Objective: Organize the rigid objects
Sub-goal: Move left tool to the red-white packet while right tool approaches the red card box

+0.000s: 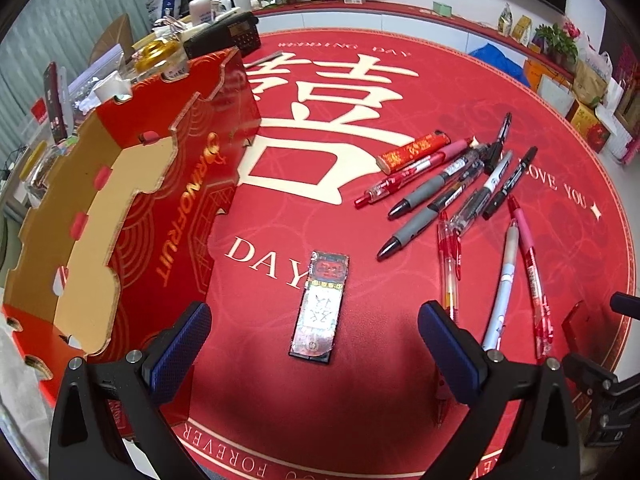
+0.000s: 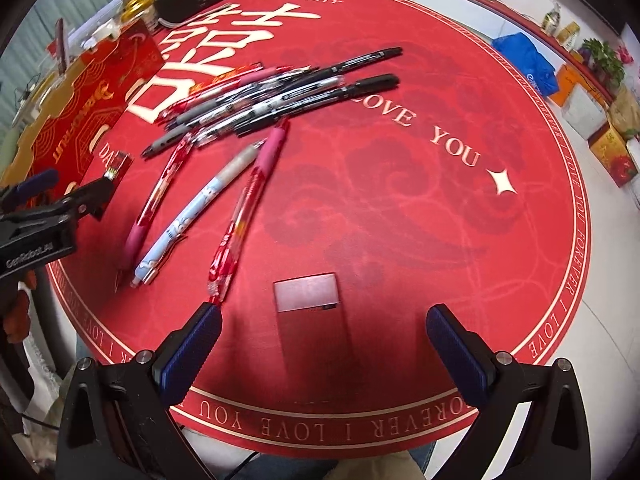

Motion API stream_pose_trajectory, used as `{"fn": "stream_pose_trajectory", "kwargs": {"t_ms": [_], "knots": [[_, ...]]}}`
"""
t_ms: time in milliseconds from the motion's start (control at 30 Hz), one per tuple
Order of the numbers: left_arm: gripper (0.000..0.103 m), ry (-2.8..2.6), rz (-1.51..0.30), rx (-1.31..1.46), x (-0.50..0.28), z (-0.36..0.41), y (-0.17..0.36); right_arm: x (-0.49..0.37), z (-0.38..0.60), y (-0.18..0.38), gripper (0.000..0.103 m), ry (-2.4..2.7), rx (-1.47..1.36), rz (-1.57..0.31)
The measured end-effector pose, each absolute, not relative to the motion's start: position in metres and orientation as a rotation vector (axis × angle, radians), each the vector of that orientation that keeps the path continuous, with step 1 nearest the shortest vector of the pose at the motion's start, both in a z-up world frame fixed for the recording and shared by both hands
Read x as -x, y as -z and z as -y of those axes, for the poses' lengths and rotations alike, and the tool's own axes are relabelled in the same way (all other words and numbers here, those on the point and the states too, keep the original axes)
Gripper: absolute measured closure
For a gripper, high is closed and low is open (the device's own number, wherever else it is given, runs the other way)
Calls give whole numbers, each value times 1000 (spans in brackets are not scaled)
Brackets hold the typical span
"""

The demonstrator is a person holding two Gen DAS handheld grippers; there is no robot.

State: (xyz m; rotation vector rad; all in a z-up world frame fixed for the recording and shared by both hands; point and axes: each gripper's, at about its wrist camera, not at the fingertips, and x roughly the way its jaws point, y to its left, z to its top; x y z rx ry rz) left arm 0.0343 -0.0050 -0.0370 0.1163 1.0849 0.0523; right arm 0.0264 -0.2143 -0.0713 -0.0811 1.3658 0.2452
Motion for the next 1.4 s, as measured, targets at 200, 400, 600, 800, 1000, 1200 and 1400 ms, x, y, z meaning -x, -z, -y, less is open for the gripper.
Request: {"fn": "stream_pose_trajectory", "kwargs": {"t_ms": [200, 400, 600, 800, 1000, 1200, 1400], "knots": [[0, -26, -1106, -118, -41, 4, 51, -28, 212, 78, 0, -243, 90, -1379], [0, 56, -1110, -174, -46, 7, 59, -29, 211, 86, 0, -237, 109, -1392], [0, 162, -1118, -140, -52, -1, 63, -32, 205, 90, 0, -244, 145, -1378], [0, 163, -1052, -99, -46, -7, 65, -32, 206, 90, 0, -259, 152, -1366], [0, 160, -1064, -99, -48, -6, 64, -27, 205, 89, 0, -259, 159, -1378], [1, 164, -1067, -103, -51, -5, 65, -20, 203, 88, 1, -269, 170, -1375], [32, 215, -1072, -134, -45, 8, 59, -8, 192, 76, 36, -317, 201, -1355]]}}
